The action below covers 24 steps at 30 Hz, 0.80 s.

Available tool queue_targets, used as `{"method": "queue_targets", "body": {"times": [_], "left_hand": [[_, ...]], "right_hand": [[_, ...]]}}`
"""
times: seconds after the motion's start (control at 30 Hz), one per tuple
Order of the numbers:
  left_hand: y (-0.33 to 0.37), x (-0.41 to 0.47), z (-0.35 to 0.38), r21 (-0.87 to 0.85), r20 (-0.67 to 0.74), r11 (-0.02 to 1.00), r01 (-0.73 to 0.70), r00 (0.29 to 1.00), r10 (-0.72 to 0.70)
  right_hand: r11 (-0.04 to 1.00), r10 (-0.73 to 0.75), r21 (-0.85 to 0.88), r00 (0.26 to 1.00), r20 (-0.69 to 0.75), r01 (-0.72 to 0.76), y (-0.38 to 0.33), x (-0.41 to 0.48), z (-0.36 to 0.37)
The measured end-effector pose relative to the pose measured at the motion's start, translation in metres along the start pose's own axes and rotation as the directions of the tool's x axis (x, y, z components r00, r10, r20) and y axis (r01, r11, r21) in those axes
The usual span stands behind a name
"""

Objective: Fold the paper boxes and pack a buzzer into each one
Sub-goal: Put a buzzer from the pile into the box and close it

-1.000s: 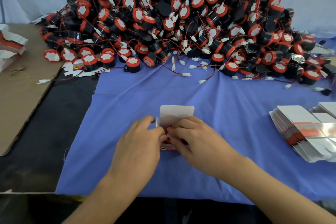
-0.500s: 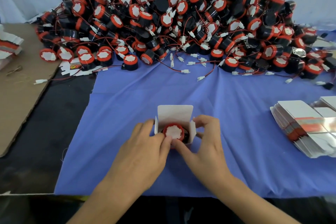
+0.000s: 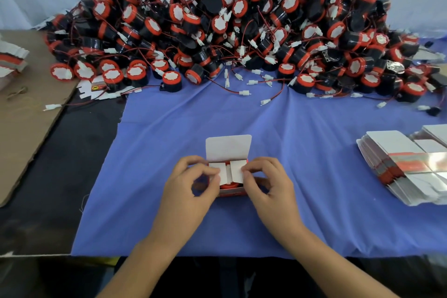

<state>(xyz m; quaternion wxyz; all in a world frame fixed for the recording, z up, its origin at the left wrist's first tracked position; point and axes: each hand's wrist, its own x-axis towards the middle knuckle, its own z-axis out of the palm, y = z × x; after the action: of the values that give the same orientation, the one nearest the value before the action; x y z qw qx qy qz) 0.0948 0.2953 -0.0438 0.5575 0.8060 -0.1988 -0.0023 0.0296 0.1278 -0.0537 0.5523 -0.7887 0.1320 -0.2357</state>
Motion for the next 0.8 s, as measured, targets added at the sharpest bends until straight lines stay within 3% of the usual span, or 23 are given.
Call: {"method": "queue_targets", "body": {"times": [0.13, 0.3, 0.47, 0.57, 0.7, 0.8], "left_hand": [[-0.004, 0.008, -0.004, -0.174, 0.024, 0.981, 0.090, 0.996, -0.087], [-0.006, 0.008, -0.006, -0.113, 0.027, 0.994, 0.003, 1.000, 0.000], [-0.009, -0.005, -0.020, -0.092, 0.214, 0.996, -0.017, 0.976, 0.036], [-0.009, -0.001, -0.027, 0.046, 0.249, 0.994, -0.095, 0.965, 0.081], [-0.010, 0.007, -0.030, 0.261, 0.262, 0.932, -0.251, 0.948, 0.182], [-0.007, 0.010, -0.032, 0.300, 0.300, 0.900, -0.317, 0.927, 0.226]], "right_hand": [[0.978, 0.097, 0.181, 0.993, 0.066, -0.107, -0.002, 0.005, 0.001], [0.987, 0.047, 0.141, 0.984, 0.170, -0.071, 0.000, 0.007, -0.006], [0.983, 0.055, 0.144, 0.923, 0.381, -0.118, 0.003, 0.008, -0.026], [0.998, 0.019, 0.037, 0.875, 0.484, -0.042, 0.001, 0.008, -0.039], [0.951, -0.098, -0.224, 0.893, 0.439, 0.215, 0.003, 0.009, -0.044], [0.923, -0.164, -0.260, 0.900, 0.403, 0.284, 0.002, 0.012, -0.045]]}}
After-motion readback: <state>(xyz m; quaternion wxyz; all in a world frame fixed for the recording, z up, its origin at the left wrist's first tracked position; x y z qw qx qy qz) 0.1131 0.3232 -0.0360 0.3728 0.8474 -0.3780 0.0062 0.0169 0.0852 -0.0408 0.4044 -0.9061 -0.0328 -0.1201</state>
